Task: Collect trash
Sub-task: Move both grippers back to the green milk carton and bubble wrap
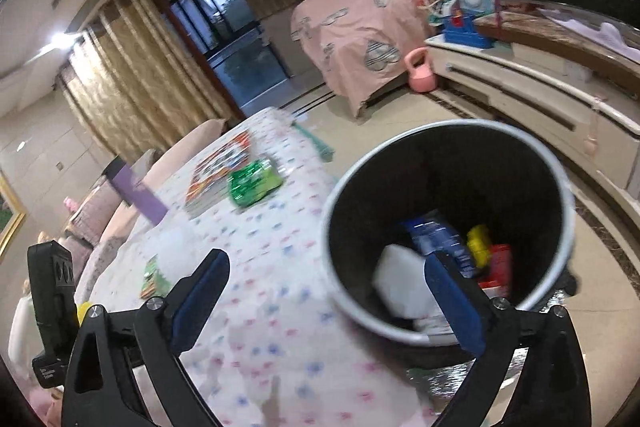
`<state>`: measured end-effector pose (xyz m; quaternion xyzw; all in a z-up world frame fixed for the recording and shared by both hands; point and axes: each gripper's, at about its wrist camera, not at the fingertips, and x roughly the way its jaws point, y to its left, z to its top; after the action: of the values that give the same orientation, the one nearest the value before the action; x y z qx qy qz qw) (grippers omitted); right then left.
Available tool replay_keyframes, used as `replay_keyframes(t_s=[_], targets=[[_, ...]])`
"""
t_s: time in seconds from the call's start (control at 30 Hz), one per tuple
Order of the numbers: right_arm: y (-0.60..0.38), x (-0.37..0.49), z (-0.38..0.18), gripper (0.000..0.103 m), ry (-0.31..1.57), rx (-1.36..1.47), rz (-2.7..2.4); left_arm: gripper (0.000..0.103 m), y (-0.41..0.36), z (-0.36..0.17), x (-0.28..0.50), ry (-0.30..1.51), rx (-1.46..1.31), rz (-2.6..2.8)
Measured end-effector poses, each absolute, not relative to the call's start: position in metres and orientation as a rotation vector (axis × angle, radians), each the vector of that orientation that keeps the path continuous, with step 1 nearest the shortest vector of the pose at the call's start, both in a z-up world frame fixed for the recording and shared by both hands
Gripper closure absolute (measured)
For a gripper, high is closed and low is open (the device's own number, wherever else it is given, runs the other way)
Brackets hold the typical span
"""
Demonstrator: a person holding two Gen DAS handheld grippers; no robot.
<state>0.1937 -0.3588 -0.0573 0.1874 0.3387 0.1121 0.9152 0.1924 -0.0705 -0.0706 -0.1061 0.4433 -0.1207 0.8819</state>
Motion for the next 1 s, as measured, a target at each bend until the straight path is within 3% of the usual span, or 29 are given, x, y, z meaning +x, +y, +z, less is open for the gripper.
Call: replay_keyframes(t_s=[0.43, 0.87, 1.0], targets=[[-0.258, 0.203, -0.074, 0.001, 0.768, 0.295, 0.389, 0.023, 0.032, -0.083, 0.174, 0.906, -0.322, -0.059], [-0.198, 0.23, -0.077, 0.001, 0.797, 0.235, 0.516, 0.023, 0.052, -0.091, 0.182, 0.916, -0.339, -0.036], [-0.183, 0.248, -0.082, 0.01, 0.82, 0.234, 0.544, 0.023, 0.053, -0.093, 0.189, 0.919, -0.337, -0.031]])
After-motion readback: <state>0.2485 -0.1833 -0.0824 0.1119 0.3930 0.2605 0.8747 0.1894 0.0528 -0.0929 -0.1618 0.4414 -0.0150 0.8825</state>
